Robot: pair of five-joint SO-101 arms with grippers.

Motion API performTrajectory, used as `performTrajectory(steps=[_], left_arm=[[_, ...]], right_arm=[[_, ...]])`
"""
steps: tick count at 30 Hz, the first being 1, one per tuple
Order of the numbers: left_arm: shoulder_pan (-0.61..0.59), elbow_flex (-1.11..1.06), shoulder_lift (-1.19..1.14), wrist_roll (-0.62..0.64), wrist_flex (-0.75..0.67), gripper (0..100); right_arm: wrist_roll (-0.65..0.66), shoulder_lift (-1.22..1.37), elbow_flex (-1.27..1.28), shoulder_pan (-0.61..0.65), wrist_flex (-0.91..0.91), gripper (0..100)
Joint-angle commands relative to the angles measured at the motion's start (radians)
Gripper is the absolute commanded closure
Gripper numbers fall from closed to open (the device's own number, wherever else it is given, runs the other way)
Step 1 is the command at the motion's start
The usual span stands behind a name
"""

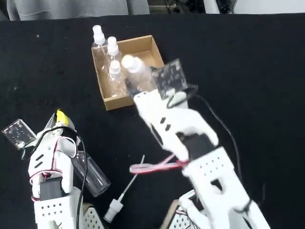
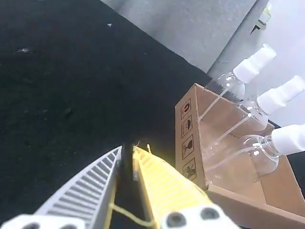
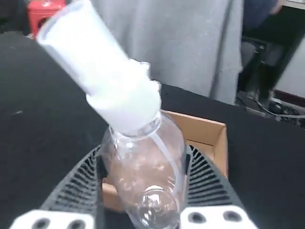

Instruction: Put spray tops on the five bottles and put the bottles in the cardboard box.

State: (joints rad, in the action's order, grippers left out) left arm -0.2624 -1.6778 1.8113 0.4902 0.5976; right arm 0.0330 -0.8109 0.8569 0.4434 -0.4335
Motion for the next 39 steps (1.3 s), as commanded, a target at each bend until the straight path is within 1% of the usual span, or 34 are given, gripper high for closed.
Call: performTrajectory(steps=[1, 5, 8, 16, 24, 32, 39], left_arm=[[-0.007, -0.022, 0.008, -0.009, 0.003, 97], [-0.007, -0.022, 0.008, -0.009, 0.003, 97], [-0.005, -0.022, 0.008, -0.009, 0.003, 97], [-0.005, -0.022, 0.008, -0.009, 0.003, 97], [-0.012, -0.022, 0.008, -0.009, 0.003, 97], [-0.012, -0.022, 0.008, -0.009, 0.003, 97], [-0.013, -0.022, 0.008, -0.009, 0.003, 97]], right_arm=[[-0.011, 0.113, -0.105, -0.080, 0.126, 93.5], [-0.077, 0.251, -0.160, -0.127, 0.221, 93.5], [-0.100, 0.358, -0.214, -0.147, 0.278, 93.5], [-0.100, 0.611, -0.349, -0.161, 0.370, 93.1], [-0.100, 0.797, -0.455, -0.161, 0.448, 93.0], [-0.100, 1.018, -0.576, -0.163, 0.585, 93.1], [-0.100, 1.148, -0.682, -0.189, 0.600, 93.4]])
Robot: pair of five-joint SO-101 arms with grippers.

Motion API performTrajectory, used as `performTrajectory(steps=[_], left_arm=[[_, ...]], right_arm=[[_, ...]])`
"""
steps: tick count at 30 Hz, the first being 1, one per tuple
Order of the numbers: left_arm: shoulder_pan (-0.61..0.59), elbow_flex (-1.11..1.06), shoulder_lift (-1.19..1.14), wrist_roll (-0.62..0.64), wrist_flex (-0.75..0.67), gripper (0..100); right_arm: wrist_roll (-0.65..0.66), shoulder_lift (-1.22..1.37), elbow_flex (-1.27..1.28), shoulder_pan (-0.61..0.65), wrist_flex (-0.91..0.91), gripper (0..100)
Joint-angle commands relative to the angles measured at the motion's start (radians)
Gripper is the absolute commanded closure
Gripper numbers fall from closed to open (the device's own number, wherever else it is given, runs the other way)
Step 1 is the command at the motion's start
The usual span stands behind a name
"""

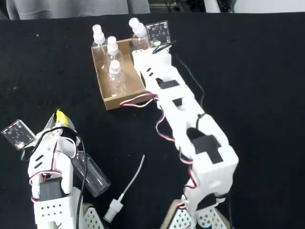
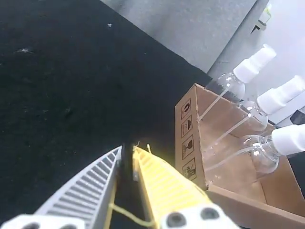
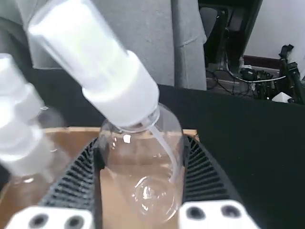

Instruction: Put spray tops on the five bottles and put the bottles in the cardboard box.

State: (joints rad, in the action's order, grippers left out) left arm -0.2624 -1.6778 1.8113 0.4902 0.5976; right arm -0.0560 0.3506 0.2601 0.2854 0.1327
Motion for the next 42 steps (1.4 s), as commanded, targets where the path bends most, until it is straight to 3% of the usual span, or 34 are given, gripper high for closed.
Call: performTrajectory(steps=[1, 15, 20, 32, 38, 42], left_arm=[[-0.013, -0.022, 0.008, -0.009, 0.003, 97], [-0.013, -0.022, 0.008, -0.009, 0.005, 97], [-0.013, -0.022, 0.006, -0.009, 0.005, 97], [-0.013, -0.022, 0.006, -0.009, 0.005, 97], [-0.013, -0.022, 0.005, -0.009, 0.005, 97], [-0.013, -0.022, 0.005, -0.009, 0.005, 97]], right_arm=[[-0.011, -0.012, -0.085, -0.031, 0.034, 93.4], [-0.044, 0.222, -0.245, -0.025, 0.035, 93.4], [-0.097, 0.228, -0.249, -0.003, 0.035, 93.5], [-0.087, 0.249, -0.252, -0.003, 0.035, 92.9], [-0.087, 0.249, -0.236, -0.002, 0.034, 83.1], [-0.083, 0.248, -0.228, 0.008, 0.034, 81.6]])
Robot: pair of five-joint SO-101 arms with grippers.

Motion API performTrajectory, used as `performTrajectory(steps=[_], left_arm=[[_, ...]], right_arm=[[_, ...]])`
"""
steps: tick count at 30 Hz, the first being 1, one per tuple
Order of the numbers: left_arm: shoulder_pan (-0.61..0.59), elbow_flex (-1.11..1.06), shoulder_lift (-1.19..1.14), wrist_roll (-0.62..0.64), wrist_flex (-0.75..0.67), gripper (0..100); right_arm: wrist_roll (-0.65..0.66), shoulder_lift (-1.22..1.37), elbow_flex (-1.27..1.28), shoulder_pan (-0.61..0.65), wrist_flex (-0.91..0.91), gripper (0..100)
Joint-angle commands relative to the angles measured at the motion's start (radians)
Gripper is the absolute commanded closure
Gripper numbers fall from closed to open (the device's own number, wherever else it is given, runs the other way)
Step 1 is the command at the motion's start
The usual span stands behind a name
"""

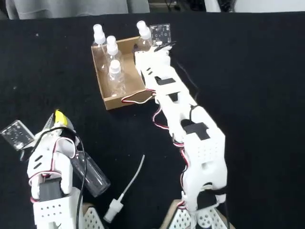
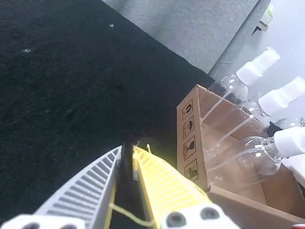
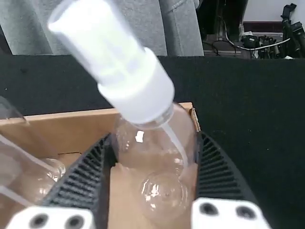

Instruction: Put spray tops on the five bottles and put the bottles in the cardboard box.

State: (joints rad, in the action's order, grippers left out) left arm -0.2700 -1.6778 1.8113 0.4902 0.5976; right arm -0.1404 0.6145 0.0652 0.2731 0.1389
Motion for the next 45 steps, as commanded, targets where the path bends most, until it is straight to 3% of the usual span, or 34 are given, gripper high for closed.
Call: performTrajectory(steps=[1, 11, 45], left_arm=[[-0.005, -0.022, 0.005, -0.009, 0.005, 97], [-0.005, -0.022, 0.005, -0.009, 0.005, 97], [-0.005, -0.022, 0.005, -0.009, 0.005, 97]], right_arm=[[0.017, -0.016, -0.033, 0.021, 0.028, 81.6], [0.066, -0.016, -0.022, 0.026, 0.021, 70.8], [0.068, -0.220, 0.199, 0.025, 0.020, 70.4]])
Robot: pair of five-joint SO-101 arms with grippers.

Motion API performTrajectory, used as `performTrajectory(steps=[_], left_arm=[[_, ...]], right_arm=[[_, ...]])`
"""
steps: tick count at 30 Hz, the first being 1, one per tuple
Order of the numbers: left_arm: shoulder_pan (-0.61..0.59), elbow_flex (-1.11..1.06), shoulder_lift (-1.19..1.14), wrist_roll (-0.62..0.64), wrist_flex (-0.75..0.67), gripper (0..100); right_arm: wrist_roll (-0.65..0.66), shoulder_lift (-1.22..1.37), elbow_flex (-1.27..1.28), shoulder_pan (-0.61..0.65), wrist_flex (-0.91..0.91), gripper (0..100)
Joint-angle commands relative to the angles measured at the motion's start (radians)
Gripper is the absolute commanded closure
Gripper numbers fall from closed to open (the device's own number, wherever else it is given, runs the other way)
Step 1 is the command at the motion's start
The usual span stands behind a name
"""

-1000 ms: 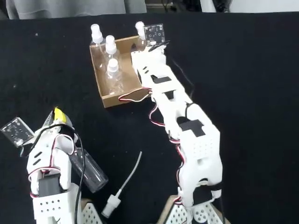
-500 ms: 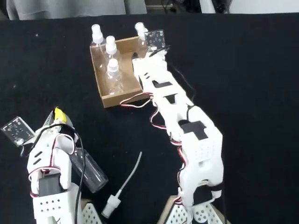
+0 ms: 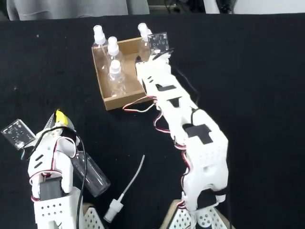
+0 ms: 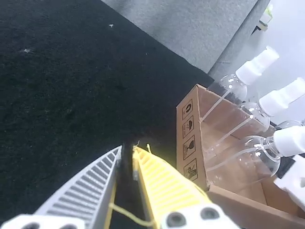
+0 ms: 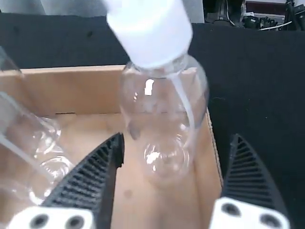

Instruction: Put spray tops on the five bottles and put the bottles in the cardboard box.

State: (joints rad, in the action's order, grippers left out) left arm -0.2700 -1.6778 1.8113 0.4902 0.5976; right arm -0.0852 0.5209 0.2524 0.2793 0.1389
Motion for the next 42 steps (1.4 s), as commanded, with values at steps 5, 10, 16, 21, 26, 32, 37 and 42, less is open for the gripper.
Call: performTrajectory(steps=[5, 10, 16, 21, 26, 32, 37, 42], left_arm=[[-0.005, -0.022, 0.005, -0.009, 0.005, 97], [-0.005, -0.022, 0.005, -0.009, 0.005, 97], [-0.005, -0.022, 0.008, -0.009, 0.005, 97], [-0.007, -0.022, 0.008, -0.009, 0.005, 97], [-0.022, -0.022, 0.009, -0.009, 0.000, 97], [-0.088, -0.022, 0.011, -0.009, -0.034, 97], [-0.176, -0.022, 0.011, -0.009, -0.084, 97], [-0.229, -0.016, 0.011, -0.009, -0.098, 97]], right_arm=[[0.012, -0.193, 0.079, 0.020, 0.020, 70.6], [0.012, -0.262, 0.154, 0.020, 0.020, 70.7], [0.012, -0.426, 0.291, 0.018, 0.005, 70.8], [0.012, -0.585, 0.344, 0.018, -0.192, 70.8], [0.012, -0.725, 0.344, 0.014, -0.408, 70.8], [0.012, -0.862, 0.346, 0.018, -0.617, 70.8], [0.012, -0.967, 0.346, 0.021, -0.793, 70.8], [0.011, -1.059, 0.371, 0.071, -0.899, 70.8]])
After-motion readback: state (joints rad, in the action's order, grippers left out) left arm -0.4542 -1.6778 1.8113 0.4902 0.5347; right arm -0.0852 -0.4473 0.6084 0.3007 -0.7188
